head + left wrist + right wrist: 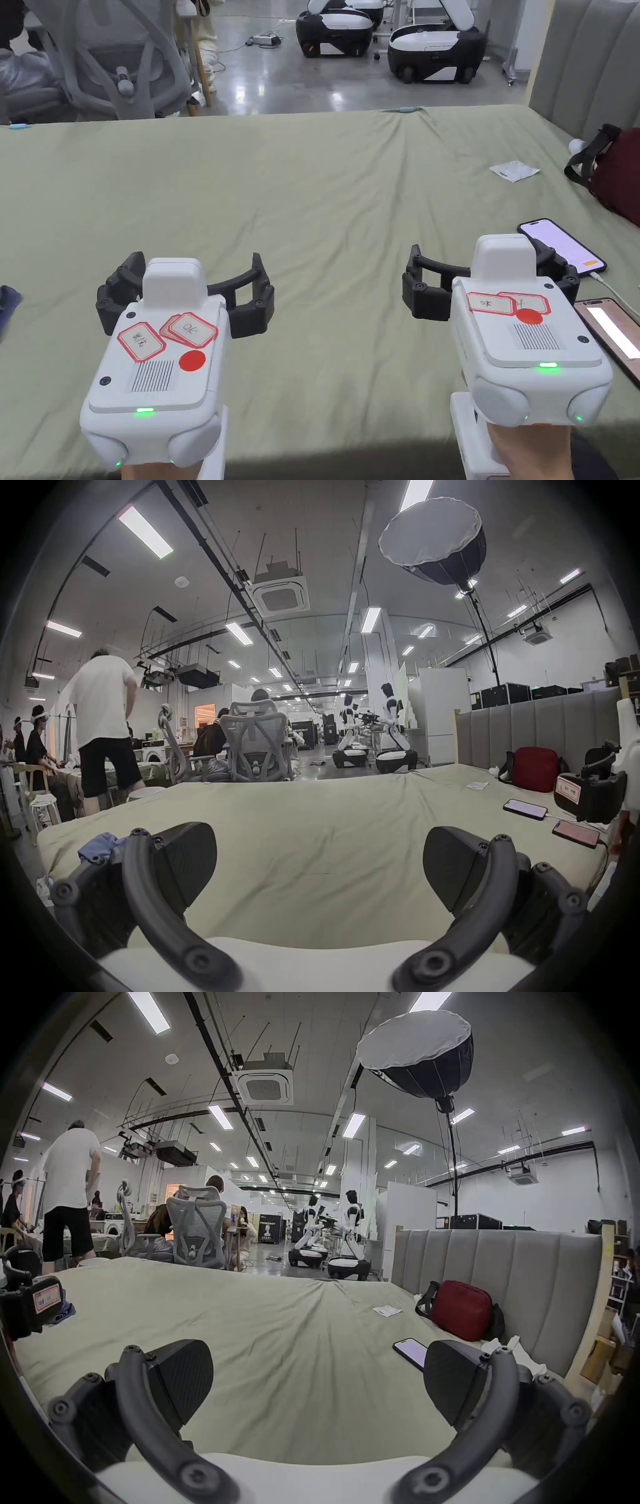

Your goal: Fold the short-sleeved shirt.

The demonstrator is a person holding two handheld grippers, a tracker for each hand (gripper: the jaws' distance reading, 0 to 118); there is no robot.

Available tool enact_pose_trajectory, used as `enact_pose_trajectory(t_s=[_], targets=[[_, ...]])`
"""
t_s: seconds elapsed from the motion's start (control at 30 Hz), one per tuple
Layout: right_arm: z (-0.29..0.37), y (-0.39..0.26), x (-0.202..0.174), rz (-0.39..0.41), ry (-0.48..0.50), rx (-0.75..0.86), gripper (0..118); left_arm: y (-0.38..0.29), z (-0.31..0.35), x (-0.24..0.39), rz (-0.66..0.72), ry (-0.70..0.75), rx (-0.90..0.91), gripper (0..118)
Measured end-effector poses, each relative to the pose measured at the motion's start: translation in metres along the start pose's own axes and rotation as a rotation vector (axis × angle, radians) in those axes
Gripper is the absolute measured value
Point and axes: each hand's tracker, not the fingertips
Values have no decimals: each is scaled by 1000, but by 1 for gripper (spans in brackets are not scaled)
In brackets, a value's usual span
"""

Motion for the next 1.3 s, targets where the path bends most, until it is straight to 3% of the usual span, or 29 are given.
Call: enact_pose_trajectory(t_s=[1.1, 1.2, 1.3], targets=[[-4, 6, 2, 3, -25, -56, 118, 6, -1, 5, -12, -19, 6, 118], [-7, 11, 4, -68, 12, -89, 118, 5, -2, 5, -16, -21, 2, 118], [-5, 21, -2, -87, -25, -163, 118, 5, -2, 5, -14, -19, 2, 118]])
